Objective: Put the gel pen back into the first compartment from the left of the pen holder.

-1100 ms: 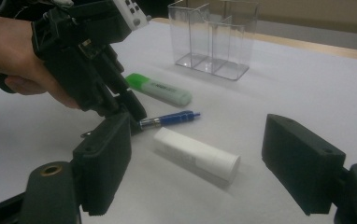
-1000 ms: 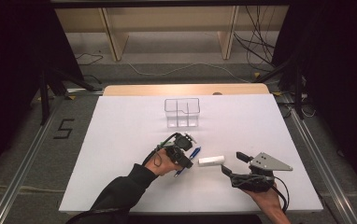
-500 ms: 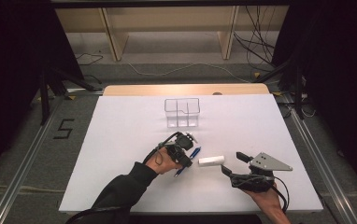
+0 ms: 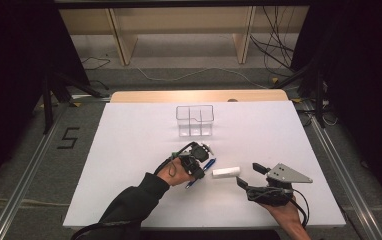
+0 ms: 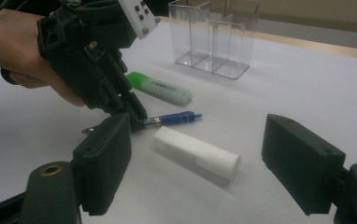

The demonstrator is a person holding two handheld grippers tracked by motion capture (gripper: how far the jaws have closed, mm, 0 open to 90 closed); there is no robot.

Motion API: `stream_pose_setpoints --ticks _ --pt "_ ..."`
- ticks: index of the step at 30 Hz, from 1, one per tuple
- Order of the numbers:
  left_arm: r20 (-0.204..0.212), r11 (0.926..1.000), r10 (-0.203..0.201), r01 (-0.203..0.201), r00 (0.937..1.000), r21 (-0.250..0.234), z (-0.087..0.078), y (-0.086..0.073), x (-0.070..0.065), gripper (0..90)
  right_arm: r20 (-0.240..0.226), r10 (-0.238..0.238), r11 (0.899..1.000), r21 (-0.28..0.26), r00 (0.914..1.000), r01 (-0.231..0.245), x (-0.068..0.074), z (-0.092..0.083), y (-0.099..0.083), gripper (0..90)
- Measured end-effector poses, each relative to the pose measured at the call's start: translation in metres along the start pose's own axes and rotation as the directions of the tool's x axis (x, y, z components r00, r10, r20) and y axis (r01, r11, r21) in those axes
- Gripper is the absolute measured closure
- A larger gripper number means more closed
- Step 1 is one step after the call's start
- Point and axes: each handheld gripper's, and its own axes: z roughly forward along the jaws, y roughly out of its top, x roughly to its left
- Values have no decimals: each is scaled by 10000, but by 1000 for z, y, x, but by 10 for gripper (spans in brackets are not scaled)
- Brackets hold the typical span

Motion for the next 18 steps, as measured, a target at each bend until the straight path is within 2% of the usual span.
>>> stream_pose_setpoints --ticks 9,11,13,15,18 --pt "-30 9999 -45 45 10000 100 0 1 2 788 -16 -12 10000 -9 10000 12 0 0 0 251" --pt "-45 9999 -116 116 9999 -6 0 1 2 789 -36 -14 10000 -45 10000 14 0 0 0 251" --pt "-93 10000 -21 21 10000 20 -2 1 5 790 -23 -16 10000 -12 10000 16 0 0 0 250" --pt "-17 9998 -159 159 9999 -70 -5 0 7 790 -6 -55 10000 -18 10000 55 1 0 0 251" --pt "182 9998 -81 84 9998 -153 -12 -1 12 790 24 -164 9999 -1 9999 164 2 -1 1 251"
